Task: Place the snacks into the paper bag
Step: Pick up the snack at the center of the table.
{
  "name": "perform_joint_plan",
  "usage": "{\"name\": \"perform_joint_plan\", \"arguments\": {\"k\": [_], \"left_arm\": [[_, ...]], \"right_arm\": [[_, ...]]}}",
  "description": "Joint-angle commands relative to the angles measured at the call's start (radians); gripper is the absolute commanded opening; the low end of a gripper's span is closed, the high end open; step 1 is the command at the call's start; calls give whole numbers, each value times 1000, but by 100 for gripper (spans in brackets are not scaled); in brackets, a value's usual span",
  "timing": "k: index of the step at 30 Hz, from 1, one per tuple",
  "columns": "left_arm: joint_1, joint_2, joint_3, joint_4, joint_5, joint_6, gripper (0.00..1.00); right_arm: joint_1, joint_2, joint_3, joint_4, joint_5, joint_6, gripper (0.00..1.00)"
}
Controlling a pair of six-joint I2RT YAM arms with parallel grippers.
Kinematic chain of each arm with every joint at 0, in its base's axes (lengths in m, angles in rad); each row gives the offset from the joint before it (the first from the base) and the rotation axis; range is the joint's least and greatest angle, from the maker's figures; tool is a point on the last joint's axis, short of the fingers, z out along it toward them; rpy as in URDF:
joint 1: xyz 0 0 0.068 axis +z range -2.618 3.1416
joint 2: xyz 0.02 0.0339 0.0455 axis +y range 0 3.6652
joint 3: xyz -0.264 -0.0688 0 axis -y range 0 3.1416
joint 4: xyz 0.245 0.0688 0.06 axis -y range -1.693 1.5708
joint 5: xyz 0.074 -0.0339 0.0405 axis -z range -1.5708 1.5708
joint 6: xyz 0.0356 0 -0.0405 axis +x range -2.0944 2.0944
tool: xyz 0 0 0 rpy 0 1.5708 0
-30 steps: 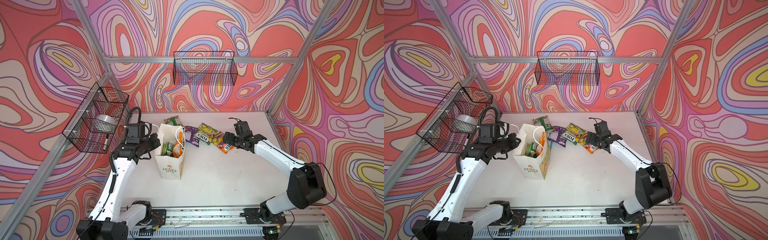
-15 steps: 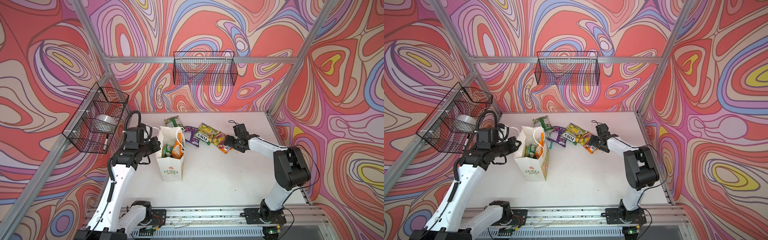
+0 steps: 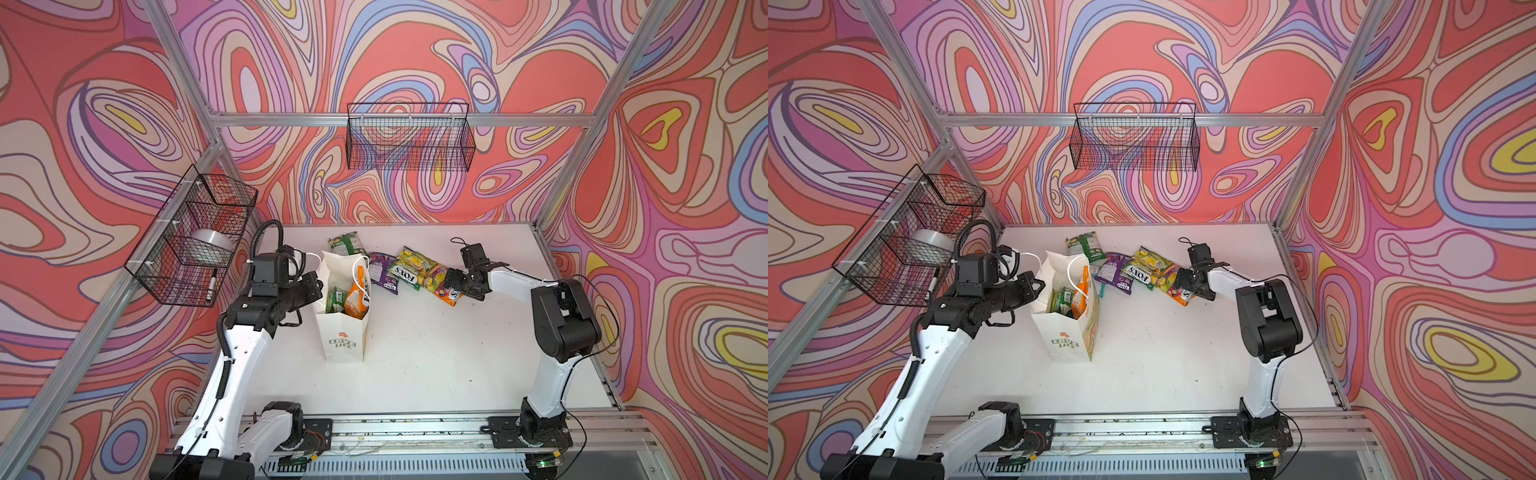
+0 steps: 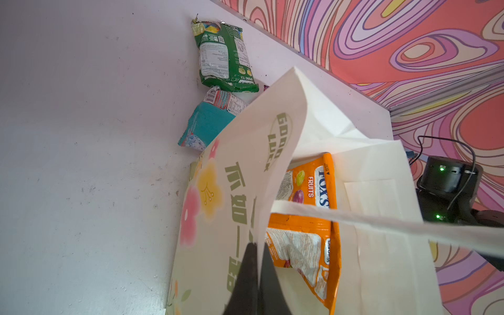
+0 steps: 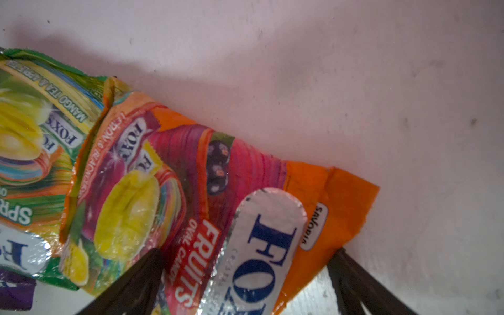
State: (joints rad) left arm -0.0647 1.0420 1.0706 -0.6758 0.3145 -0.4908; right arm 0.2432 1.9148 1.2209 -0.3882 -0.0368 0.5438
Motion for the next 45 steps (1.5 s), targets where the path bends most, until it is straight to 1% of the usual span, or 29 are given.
{"name": "perform_joint_plan", "arguments": {"k": [1,6,8,12,13,18,23,29,31,37,41,45], "left_arm": [[-3,10,-16,-4,26,-2,0],[-3,12,-18,-1,29,-1,0],[-3,11,-18,-1,29,-3,0],[-2,12,-19,-1,31,-4,0],[-1,11,-19,-1,31,-4,0],[-1,9,-20,0,31,-5,0],[-3,7,-20,1,32,-5,0],[-3,9,-23,4,41,-8,0],[-3,8,-23,4,44,-8,0],[-2,6,-24,6,46,-9,0],[-2,6,-24,7,45,-9,0],[-2,6,-26,8,49,-11,0]], "right_arm": [[-4,25,-6,12,-49,16,94],[-4,16,-38,33,-74,31,81],[-4,2,-54,47,-93,34,74],[-4,-21,-79,70,-113,44,62],[-4,-25,-84,79,-121,46,56],[-4,-37,-117,102,-144,62,34],[-4,-93,-168,126,-162,85,27],[-4,-226,-210,124,-155,102,21],[-4,-266,-217,116,-155,108,15],[-4,-373,-230,96,-157,125,4],[-4,-440,-230,78,-155,132,0],[-4,-508,-224,58,-152,140,0]]}}
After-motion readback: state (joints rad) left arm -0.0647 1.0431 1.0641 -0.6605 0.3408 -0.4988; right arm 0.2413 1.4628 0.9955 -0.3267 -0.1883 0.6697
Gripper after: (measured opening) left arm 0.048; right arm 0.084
